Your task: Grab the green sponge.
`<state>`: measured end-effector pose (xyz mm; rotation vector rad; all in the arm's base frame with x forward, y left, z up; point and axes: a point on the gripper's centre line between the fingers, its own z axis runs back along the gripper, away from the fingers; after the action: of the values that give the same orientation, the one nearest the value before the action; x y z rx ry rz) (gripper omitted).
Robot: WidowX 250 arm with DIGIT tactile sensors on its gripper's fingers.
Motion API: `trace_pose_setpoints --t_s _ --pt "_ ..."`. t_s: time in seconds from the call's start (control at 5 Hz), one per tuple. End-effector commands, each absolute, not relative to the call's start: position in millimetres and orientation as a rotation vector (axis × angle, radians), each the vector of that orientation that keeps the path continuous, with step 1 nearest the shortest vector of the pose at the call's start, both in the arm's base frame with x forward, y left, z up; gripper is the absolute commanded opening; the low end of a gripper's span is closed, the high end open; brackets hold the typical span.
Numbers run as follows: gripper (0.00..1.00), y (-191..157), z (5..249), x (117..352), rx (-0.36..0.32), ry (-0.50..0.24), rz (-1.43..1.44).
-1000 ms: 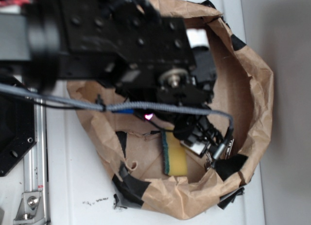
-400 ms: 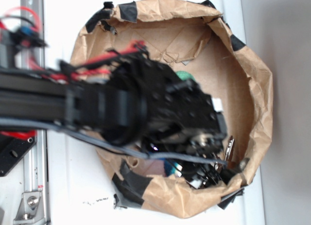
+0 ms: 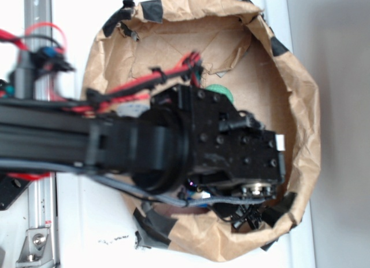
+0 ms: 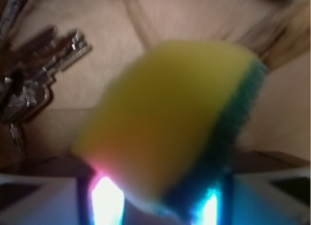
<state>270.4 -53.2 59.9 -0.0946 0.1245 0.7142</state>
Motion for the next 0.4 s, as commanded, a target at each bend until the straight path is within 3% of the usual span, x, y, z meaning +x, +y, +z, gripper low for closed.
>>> trace_pose_setpoints --t_s 0.0,0.2 --pt "0.0 0 184 270 -0.132 -0.259 0.486" --pt "0.0 -1 214 270 -0.1 -0.278 0.323"
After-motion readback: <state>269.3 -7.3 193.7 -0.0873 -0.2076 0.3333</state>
